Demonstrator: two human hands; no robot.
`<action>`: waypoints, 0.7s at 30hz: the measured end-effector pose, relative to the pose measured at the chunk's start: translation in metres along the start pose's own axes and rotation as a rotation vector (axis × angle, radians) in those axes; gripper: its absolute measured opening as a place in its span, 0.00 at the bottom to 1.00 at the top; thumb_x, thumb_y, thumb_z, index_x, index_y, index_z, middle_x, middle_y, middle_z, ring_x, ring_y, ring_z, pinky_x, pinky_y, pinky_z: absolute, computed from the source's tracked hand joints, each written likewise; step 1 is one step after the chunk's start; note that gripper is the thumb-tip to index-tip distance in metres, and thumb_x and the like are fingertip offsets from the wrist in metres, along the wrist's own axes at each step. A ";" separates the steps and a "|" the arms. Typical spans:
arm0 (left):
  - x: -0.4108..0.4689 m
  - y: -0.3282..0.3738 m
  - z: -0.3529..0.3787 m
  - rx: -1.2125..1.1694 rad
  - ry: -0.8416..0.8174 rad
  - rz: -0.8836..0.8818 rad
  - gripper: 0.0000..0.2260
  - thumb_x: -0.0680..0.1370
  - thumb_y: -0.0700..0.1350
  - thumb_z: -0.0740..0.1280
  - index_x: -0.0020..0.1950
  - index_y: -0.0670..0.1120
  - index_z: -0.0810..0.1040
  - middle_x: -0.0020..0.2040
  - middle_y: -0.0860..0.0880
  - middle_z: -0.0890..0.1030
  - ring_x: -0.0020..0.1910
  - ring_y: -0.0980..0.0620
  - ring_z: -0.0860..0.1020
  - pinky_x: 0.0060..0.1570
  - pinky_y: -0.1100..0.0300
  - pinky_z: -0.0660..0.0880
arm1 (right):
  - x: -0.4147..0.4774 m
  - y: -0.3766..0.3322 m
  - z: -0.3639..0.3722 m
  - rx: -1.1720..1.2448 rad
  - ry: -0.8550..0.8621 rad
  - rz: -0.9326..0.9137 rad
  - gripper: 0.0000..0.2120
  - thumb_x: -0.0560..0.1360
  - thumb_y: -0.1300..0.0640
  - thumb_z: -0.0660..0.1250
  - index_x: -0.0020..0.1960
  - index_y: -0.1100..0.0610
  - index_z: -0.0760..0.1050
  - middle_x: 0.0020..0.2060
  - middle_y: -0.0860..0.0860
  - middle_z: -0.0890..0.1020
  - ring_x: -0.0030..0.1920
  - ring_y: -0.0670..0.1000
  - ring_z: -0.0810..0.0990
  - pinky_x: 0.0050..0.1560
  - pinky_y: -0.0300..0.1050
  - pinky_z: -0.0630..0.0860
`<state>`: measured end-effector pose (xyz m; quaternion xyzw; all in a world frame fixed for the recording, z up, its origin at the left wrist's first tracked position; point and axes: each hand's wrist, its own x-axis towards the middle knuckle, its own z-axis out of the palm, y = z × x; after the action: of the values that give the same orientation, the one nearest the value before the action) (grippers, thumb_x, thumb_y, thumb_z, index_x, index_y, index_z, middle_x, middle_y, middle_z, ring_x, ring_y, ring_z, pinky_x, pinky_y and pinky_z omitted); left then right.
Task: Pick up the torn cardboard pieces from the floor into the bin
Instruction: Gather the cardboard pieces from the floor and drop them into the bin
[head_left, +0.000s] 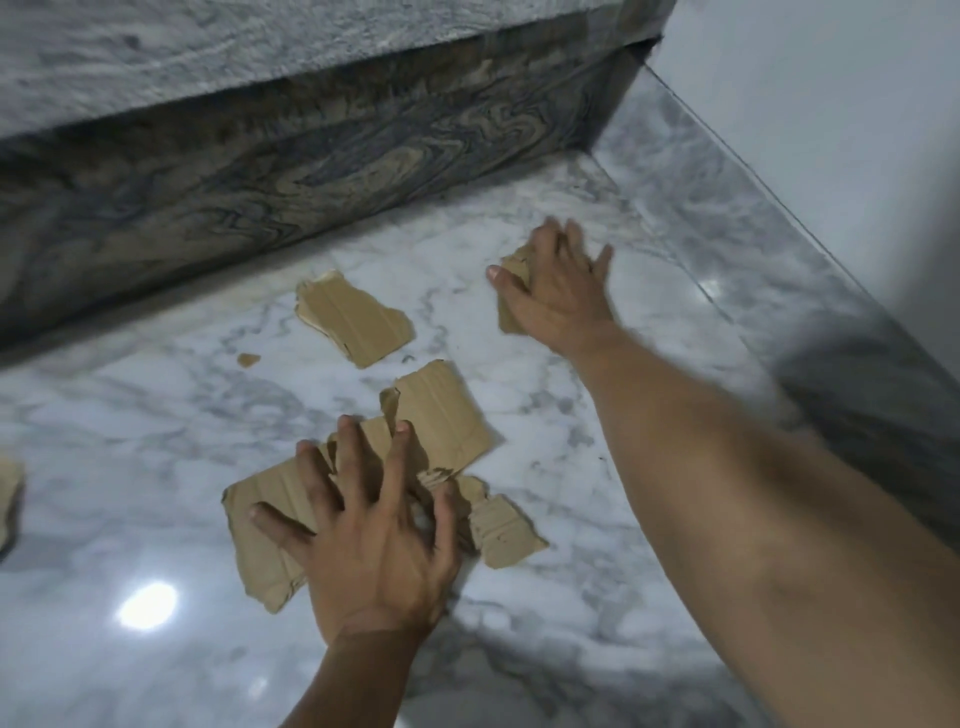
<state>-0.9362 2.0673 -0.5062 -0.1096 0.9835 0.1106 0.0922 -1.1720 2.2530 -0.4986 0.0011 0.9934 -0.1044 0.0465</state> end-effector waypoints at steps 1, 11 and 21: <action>-0.001 0.000 0.000 0.002 0.012 0.003 0.30 0.77 0.66 0.53 0.78 0.58 0.65 0.82 0.45 0.59 0.80 0.35 0.52 0.68 0.21 0.48 | -0.003 -0.016 0.001 0.035 -0.029 -0.036 0.36 0.79 0.31 0.51 0.79 0.51 0.53 0.81 0.56 0.53 0.81 0.58 0.44 0.74 0.72 0.37; -0.025 -0.028 -0.003 -0.038 0.031 0.113 0.29 0.80 0.64 0.44 0.82 0.62 0.51 0.84 0.45 0.50 0.82 0.36 0.43 0.69 0.24 0.37 | -0.080 -0.131 0.024 -0.006 -0.337 -0.112 0.34 0.74 0.24 0.52 0.76 0.27 0.43 0.80 0.54 0.34 0.78 0.62 0.29 0.70 0.74 0.31; -0.092 -0.128 -0.025 0.037 -0.098 0.298 0.26 0.82 0.58 0.48 0.81 0.64 0.50 0.84 0.49 0.46 0.82 0.42 0.42 0.73 0.27 0.42 | -0.233 -0.101 0.022 0.057 -0.363 -0.028 0.27 0.84 0.47 0.49 0.76 0.26 0.45 0.81 0.46 0.38 0.79 0.60 0.32 0.72 0.71 0.31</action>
<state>-0.8222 1.9578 -0.4881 0.0445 0.9850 0.1100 0.1249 -0.9396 2.1516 -0.4780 -0.0304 0.9652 -0.1317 0.2237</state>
